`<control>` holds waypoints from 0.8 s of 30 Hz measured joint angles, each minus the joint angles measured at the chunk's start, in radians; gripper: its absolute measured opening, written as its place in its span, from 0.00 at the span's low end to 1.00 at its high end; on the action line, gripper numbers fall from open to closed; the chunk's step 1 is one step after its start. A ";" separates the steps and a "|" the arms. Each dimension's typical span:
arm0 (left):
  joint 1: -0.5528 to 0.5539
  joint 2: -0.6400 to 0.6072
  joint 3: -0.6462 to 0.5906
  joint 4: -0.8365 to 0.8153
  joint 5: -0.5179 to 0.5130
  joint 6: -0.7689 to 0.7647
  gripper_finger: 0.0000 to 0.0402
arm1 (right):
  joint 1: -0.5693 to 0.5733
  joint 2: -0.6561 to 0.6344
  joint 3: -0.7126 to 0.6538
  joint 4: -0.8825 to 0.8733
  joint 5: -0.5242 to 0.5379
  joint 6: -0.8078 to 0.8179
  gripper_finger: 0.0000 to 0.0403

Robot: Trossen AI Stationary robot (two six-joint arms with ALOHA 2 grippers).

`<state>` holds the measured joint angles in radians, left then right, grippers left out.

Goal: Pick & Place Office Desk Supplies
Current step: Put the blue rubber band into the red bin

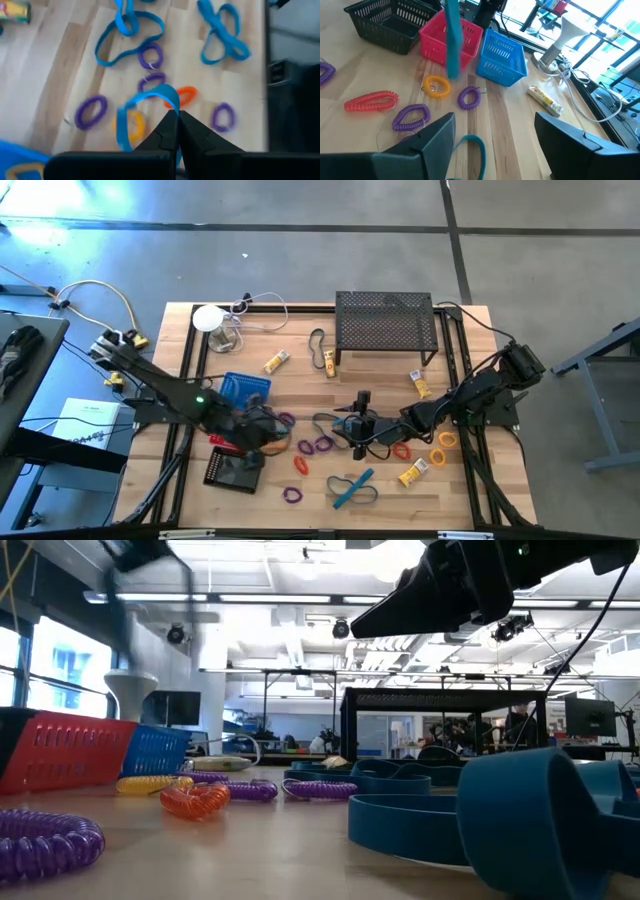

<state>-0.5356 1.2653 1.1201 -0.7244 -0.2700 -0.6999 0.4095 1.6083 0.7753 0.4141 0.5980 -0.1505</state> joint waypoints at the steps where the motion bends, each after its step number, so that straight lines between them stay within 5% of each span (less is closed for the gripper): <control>1: -0.017 -0.026 0.000 -0.015 0.001 -0.031 0.00 | 0.000 0.000 0.000 0.000 0.000 0.000 0.65; 11: -0.146 -0.198 0.000 -0.259 -0.028 -0.253 0.00 | 0.000 0.000 0.000 0.002 0.001 0.000 0.65; 15: -0.181 -0.202 -0.002 -0.419 -0.112 -0.410 0.00 | 0.000 0.000 0.000 0.001 0.001 0.000 0.65; 24: -0.237 -0.143 -0.017 -0.496 -0.066 -0.581 0.00 | 0.000 0.000 0.000 0.001 0.002 0.000 0.65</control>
<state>-0.7724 1.1226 1.1027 -1.2203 -0.3361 -1.2807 0.4095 1.6084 0.7753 0.4149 0.5995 -0.1505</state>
